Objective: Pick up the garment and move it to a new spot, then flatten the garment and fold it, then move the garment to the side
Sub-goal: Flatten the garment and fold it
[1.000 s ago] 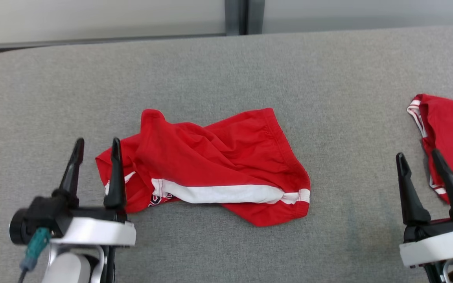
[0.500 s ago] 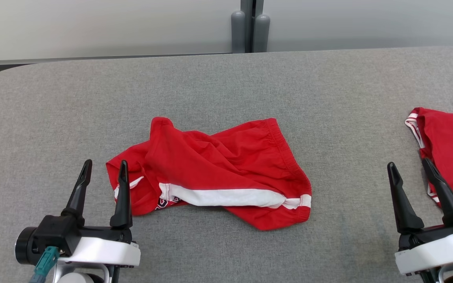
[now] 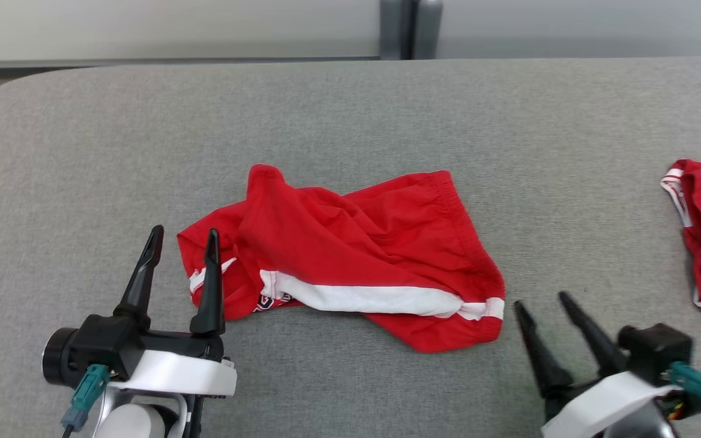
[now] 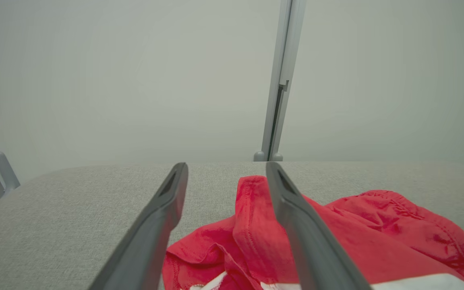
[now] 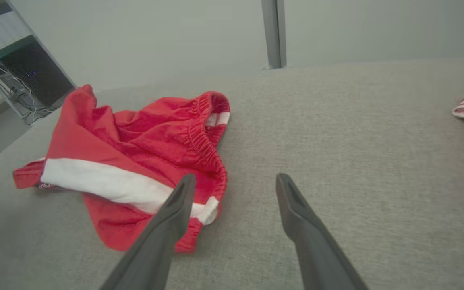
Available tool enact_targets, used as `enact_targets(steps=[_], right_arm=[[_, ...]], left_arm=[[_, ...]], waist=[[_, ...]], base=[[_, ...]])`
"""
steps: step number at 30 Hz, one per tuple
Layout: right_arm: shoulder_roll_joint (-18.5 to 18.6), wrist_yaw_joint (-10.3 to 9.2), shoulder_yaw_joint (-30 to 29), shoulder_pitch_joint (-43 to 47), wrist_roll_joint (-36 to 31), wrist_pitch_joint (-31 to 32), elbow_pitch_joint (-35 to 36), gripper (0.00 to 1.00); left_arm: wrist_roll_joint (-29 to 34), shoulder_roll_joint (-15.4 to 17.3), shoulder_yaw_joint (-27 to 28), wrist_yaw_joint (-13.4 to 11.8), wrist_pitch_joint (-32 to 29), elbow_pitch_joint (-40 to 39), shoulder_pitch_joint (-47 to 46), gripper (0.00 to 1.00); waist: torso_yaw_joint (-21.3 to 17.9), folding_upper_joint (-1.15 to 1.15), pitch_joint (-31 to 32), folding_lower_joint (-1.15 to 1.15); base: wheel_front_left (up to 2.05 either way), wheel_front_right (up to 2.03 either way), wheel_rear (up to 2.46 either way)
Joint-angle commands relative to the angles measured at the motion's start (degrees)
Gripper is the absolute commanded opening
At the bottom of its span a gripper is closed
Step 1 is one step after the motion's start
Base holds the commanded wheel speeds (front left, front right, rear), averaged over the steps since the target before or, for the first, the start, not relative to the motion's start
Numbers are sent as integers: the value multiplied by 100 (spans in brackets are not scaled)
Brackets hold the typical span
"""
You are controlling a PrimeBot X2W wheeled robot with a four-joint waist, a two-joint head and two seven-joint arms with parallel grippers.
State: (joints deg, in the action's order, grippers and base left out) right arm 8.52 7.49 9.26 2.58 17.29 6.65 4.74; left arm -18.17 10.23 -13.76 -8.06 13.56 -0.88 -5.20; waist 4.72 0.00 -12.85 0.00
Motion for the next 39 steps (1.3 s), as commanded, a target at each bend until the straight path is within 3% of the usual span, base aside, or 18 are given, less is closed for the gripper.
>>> enact_targets(steps=[1, 6, 7, 8, 9, 16, 29, 30, 31, 32, 33, 39], right_arm=[[-3, -1, 180, -114, 99, -6, -230, 100], [-87, 0, 468, -404, 377, -95, -959, 100], [-70, 0, 505, -450, 424, -73, -1043, 73], [-67, 0, 538, -497, 491, -73, -1081, 27], [-42, 0, 559, -550, 530, -85, -1096, 0], [196, 0, 411, -650, 677, -152, -936, 0], [354, 0, -1050, -264, 890, -88, -692, 0], [374, 0, -1067, -276, 890, -96, -727, 18], [376, 0, -1084, -315, 889, -160, -734, 49], [391, 0, -1092, -359, 853, -229, -731, 93], [400, -1, -1096, -395, 804, -325, -709, 100], [361, 0, -1119, -425, 323, -832, -252, 100]], left_arm=[[21, -8, -22, 27, 22, 16, -122, 100], [19, -101, -98, 85, 72, 94, -287, 100], [14, -107, -94, 80, 86, 109, -290, 100], [7, -113, -82, 81, 97, 124, -291, 100], [1, -116, -70, 79, 107, 130, -306, 100], [19, -134, -33, 103, 137, 185, -386, 100], [48, -175, 81, 163, 166, 217, -508, 100], [49, -179, 84, 168, 167, 227, -506, 100], [50, -182, 88, 177, 168, 239, -510, 100], [50, -183, 95, 185, 169, 242, -520, 100], [56, -181, 104, 183, 170, 251, -521, 100], [103, -148, 164, 169, 167, 243, -359, 100]], waist=[[125, 0, -108, 0], [274, 0, -295, 0], [283, 0, -321, 0], [283, 0, -345, 0], [278, 0, -375, 0], [258, 0, -483, 0], [80, 0, -708, 0], [71, 0, -715, 0], [60, 0, -717, 0], [46, 0, -718, 0], [28, 0, -708, 0], [-97, 0, -543, 0]], base=[[0, 0, 0], [0, 0, 0], [0, 0, 0], [0, 0, 0], [0, 0, 0], [0, 0, 0], [0, 0, 0], [0, 0, 0], [0, 0, 0], [0, 0, 0], [0, 0, 0], [0, 0, 0]])
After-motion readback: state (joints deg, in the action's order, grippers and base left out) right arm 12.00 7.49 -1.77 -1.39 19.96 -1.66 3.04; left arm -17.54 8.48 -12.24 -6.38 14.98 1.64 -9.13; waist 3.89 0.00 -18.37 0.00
